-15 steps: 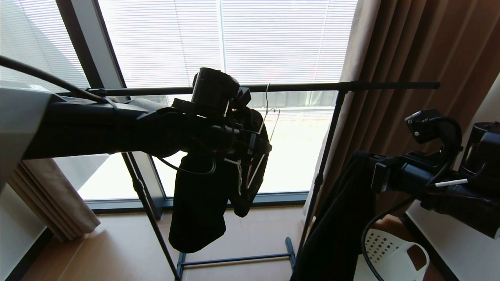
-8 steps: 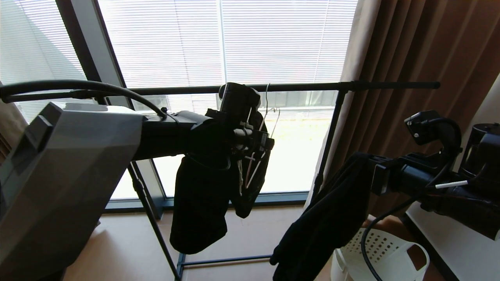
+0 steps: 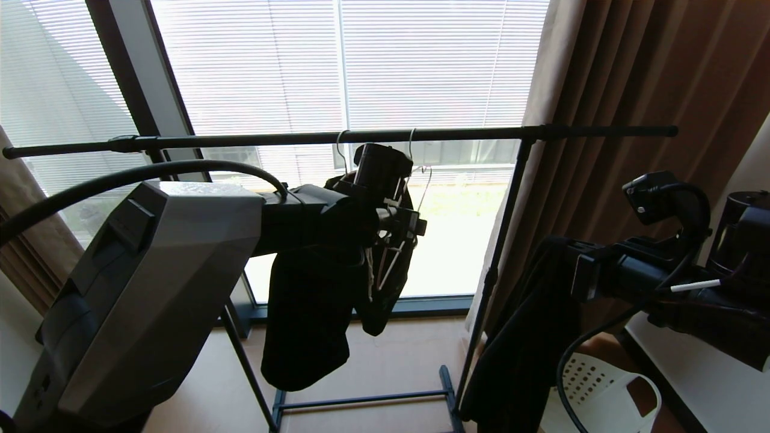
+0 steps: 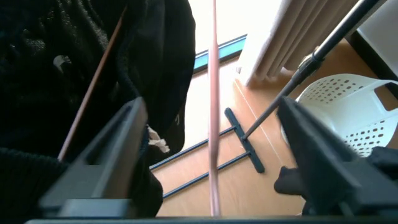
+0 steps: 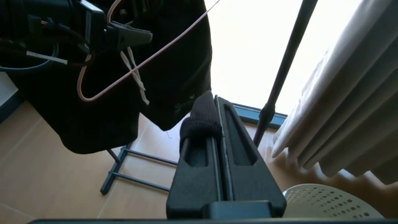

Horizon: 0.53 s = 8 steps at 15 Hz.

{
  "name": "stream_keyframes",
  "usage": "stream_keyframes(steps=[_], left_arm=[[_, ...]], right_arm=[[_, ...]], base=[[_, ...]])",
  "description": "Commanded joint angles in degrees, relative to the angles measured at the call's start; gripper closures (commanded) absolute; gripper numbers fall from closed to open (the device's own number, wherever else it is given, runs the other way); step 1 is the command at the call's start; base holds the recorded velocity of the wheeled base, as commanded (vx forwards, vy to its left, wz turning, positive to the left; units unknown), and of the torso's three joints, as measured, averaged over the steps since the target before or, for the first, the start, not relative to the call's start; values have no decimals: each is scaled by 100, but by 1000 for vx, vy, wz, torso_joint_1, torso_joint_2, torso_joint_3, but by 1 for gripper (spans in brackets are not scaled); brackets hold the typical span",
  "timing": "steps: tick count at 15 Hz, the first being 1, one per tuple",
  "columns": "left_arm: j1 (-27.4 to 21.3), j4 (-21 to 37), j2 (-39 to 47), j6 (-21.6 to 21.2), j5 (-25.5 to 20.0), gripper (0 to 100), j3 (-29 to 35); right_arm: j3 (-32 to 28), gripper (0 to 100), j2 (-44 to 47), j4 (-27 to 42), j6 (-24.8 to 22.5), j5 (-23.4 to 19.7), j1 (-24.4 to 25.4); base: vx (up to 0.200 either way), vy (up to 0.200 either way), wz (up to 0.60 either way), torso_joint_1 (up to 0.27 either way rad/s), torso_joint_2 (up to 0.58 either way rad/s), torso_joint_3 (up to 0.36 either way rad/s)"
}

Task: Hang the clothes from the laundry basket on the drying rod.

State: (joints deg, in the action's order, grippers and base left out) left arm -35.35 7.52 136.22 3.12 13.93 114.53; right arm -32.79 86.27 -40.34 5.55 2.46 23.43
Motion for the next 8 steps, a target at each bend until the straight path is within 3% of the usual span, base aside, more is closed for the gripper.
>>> stream_keyframes(steps=[1,8], left_arm=[[-42,4,1,4,4,100,6],[-51,4,-25,4,4,100,6]], right_arm=[[1,100,21,0,-1,0,4],[36,100,30,0,-1,0,30]], base=[[0,0,0,0,0,0],[0,0,0,0,0,0]])
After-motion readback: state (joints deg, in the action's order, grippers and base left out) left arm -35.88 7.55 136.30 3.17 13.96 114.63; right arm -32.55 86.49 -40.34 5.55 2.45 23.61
